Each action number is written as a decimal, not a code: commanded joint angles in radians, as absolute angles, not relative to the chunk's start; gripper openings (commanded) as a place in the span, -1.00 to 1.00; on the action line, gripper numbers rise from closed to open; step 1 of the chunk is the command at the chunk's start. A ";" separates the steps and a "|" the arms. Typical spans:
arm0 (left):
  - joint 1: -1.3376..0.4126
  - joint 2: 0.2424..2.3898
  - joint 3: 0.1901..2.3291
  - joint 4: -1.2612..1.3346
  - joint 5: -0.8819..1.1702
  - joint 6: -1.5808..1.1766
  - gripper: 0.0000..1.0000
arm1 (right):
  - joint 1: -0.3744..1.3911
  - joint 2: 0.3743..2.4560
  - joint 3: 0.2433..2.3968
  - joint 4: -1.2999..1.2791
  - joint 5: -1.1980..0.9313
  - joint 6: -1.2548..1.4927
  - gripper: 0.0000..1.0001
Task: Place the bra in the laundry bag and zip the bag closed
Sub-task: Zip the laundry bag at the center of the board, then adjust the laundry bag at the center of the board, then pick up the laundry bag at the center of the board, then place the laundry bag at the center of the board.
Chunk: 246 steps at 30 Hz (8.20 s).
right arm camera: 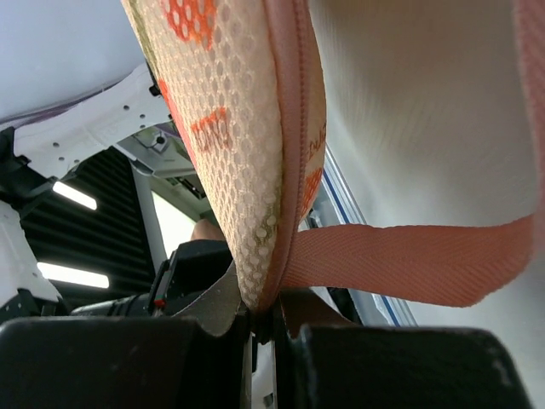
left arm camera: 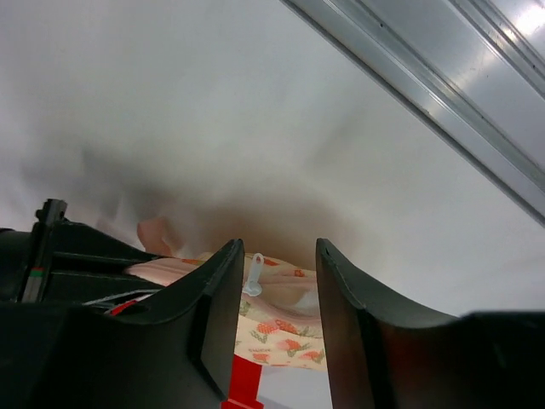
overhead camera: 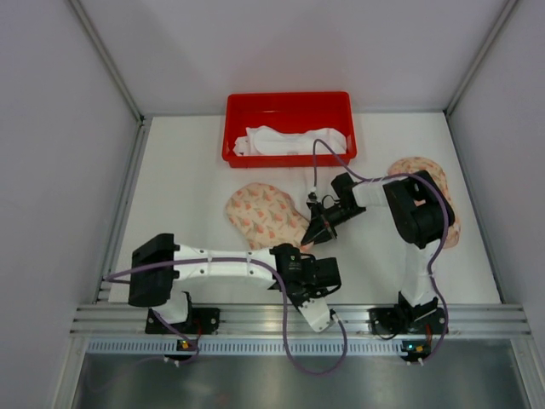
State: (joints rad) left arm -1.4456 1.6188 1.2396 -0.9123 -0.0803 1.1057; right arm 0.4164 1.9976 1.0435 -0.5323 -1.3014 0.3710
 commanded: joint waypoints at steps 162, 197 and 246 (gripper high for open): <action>-0.325 1.755 1.097 -0.762 0.951 0.348 -0.43 | 0.580 1.621 1.163 -0.614 -0.371 -0.359 -0.71; 0.227 2.088 2.123 -0.790 0.629 0.108 -1.00 | 0.387 1.482 1.132 -0.699 -0.414 -0.144 0.99; 0.222 1.493 1.623 -0.729 0.634 0.225 0.96 | -0.198 1.738 1.207 -0.913 -0.129 -0.446 0.08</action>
